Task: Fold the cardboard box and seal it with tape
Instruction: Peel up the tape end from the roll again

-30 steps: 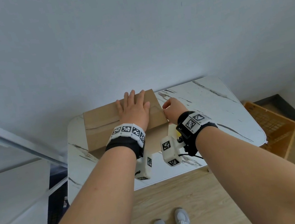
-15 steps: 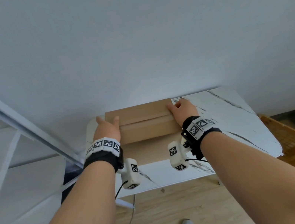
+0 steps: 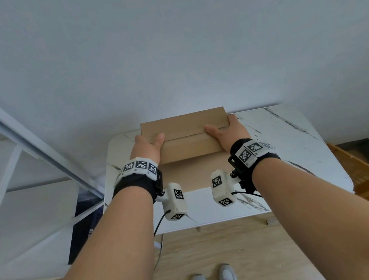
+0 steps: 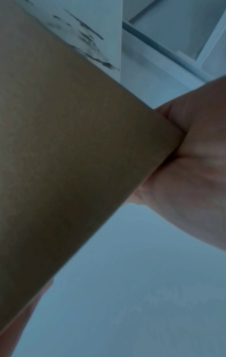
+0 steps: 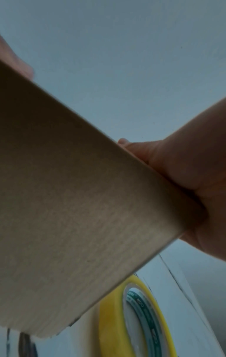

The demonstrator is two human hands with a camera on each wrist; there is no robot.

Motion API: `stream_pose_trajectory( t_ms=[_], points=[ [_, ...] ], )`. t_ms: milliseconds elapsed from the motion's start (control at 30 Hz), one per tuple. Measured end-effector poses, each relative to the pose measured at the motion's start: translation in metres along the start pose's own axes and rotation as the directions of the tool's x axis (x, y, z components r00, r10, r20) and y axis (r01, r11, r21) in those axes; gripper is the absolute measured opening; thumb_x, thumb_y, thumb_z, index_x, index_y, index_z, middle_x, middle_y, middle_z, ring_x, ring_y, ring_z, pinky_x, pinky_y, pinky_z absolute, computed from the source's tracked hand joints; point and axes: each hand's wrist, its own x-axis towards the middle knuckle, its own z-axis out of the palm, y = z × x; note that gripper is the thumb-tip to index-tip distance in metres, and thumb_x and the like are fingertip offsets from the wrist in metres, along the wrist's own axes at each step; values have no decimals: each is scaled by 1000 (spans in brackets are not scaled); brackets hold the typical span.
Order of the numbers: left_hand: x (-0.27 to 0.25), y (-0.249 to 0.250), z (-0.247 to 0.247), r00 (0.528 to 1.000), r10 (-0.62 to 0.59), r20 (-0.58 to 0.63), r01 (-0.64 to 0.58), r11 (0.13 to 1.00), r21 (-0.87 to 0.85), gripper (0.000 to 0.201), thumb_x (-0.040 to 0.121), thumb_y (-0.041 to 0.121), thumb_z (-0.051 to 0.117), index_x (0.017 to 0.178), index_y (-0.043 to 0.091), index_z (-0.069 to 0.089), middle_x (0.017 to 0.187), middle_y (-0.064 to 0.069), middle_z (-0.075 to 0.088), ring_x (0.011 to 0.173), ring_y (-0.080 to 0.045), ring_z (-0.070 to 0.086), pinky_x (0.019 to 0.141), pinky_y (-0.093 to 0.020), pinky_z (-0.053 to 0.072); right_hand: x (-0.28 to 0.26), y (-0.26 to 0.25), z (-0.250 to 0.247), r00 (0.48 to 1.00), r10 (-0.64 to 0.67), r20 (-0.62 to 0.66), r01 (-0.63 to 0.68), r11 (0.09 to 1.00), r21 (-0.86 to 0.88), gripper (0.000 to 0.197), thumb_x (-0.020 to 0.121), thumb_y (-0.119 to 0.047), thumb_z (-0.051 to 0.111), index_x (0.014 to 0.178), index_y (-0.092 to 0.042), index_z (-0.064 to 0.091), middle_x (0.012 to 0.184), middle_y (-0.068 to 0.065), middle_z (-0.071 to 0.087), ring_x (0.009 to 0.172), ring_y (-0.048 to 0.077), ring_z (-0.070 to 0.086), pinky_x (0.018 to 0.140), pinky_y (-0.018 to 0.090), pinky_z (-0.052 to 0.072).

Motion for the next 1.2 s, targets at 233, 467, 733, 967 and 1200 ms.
stream_pose_trajectory(
  t_ms=[233,467,733,967,1200],
  points=[
    [0,-7,-6,999,-20,35,23,997,-71,65,103,45,18,126,-3,54,131,-22,54,120,-33,51,98,-35,37,3,8,1,996,80,-32,-80,997,-19,60,96,-54,35,129,-8,54,124,11,60,113,31,56,94,39,44],
    [9,-9,4,999,6,-54,-6,1000,-2,60,103,39,19,111,-4,60,114,-24,61,105,-36,58,89,-38,42,6,9,0,997,75,-24,-75,997,-7,51,98,-48,37,119,-6,59,113,11,62,96,25,56,80,32,40],
    [13,2,8,985,-152,-79,142,983,-118,61,103,42,18,125,-3,53,127,-23,56,118,-36,53,96,-38,40,7,7,-10,994,82,-78,-79,996,36,44,92,-54,42,110,-20,62,109,6,57,101,29,55,77,34,44],
    [12,14,12,964,-222,-148,182,952,-245,58,102,42,21,144,3,28,139,-23,46,125,-37,48,97,-40,38,8,-2,-14,994,-48,-96,46,999,-20,44,92,-20,50,136,-12,50,129,7,58,110,23,57,79,27,39],
    [15,25,10,933,172,-316,-128,980,153,58,99,29,40,148,7,18,154,-16,22,143,-32,20,118,-42,21,12,0,-21,998,-50,-47,50,999,1,48,92,-17,51,140,-15,46,129,5,59,111,22,58,88,29,42]
  ],
)
